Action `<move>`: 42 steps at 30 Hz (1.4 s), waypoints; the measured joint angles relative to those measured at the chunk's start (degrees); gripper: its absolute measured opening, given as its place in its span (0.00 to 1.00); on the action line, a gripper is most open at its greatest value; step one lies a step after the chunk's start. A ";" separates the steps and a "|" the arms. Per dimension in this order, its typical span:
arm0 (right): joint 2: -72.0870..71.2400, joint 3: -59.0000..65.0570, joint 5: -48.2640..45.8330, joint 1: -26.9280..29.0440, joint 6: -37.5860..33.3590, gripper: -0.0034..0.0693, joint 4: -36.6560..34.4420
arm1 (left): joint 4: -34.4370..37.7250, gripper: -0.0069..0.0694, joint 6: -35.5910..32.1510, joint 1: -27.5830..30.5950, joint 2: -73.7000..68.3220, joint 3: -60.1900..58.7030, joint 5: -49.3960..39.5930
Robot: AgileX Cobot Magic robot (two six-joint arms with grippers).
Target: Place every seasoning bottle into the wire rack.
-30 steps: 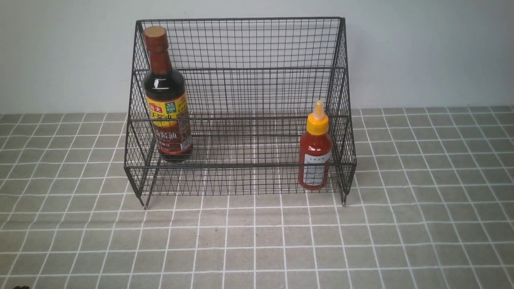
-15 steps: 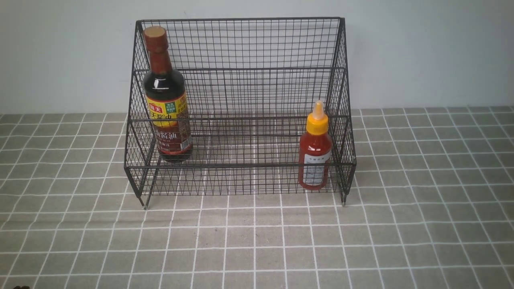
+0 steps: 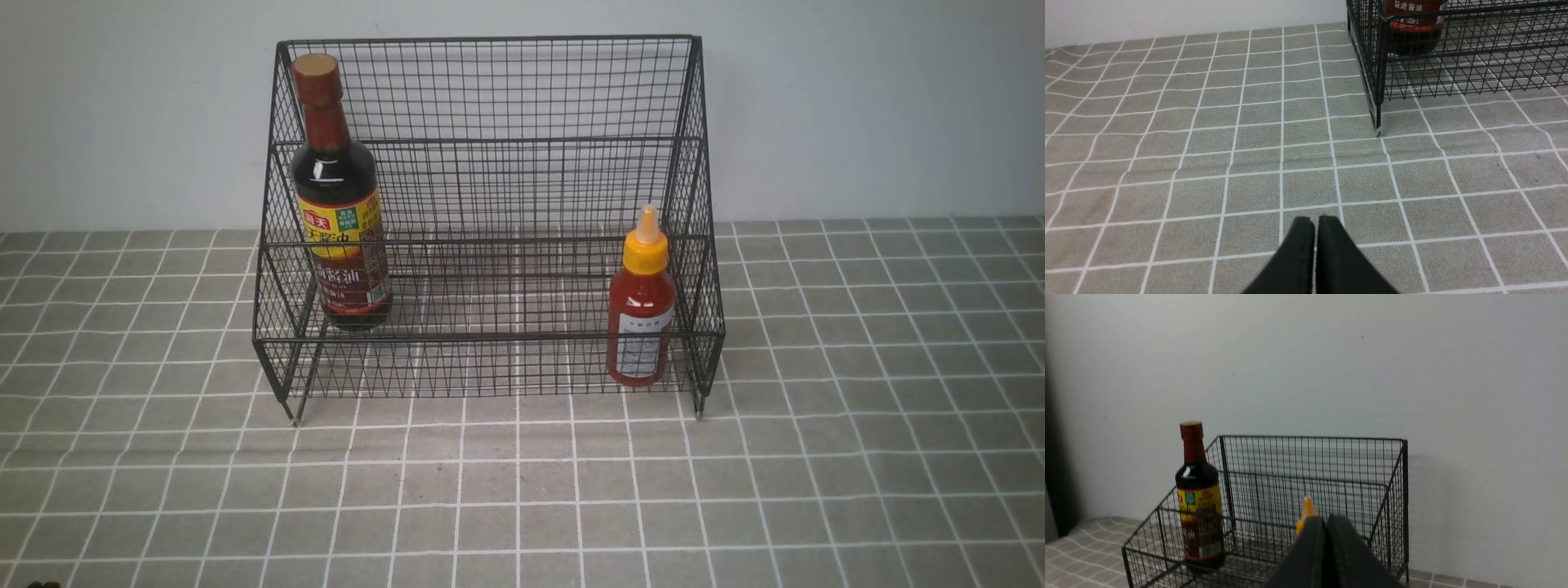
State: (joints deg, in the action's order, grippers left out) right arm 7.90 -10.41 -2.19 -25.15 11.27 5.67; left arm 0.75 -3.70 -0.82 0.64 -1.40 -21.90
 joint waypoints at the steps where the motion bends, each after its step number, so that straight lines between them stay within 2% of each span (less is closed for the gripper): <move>1: 0.00 0.14 0.00 0.00 0.00 0.03 0.17 | 0.00 0.08 0.00 0.00 0.00 0.00 0.00; 5: -2.44 3.57 0.00 2.86 0.00 0.03 2.07 | 0.00 0.08 0.00 0.00 0.02 0.00 0.00; 6: -3.37 5.31 -0.07 6.91 0.26 0.03 2.13 | 0.00 0.08 0.00 0.00 0.02 0.00 0.00; 12: -5.51 11.85 -3.99 18.86 1.53 0.03 2.13 | 0.00 0.08 0.00 0.00 0.02 0.00 0.00; 14: -6.82 11.90 -7.72 20.22 1.59 0.03 2.13 | 0.00 0.08 0.00 0.00 0.02 0.00 0.00; 16: -7.90 11.90 -11.18 20.70 1.63 0.03 2.13 | 0.00 0.08 0.00 0.00 0.02 0.00 0.00; 17: -8.40 11.90 -15.85 20.94 1.63 0.03 1.81 | 0.00 0.08 0.00 0.00 0.02 0.00 0.00; 20: -8.41 11.80 -18.30 21.19 1.69 0.03 1.29 | 0.00 0.08 0.00 0.00 0.02 0.00 0.00; 42: -8.54 11.80 -18.37 21.19 1.53 0.03 1.25 | 0.00 0.08 0.00 0.00 0.02 0.00 0.00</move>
State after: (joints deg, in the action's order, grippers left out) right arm -0.64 1.39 -20.56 -3.96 12.79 6.92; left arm 0.75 -3.70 -0.82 0.66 -1.40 -21.90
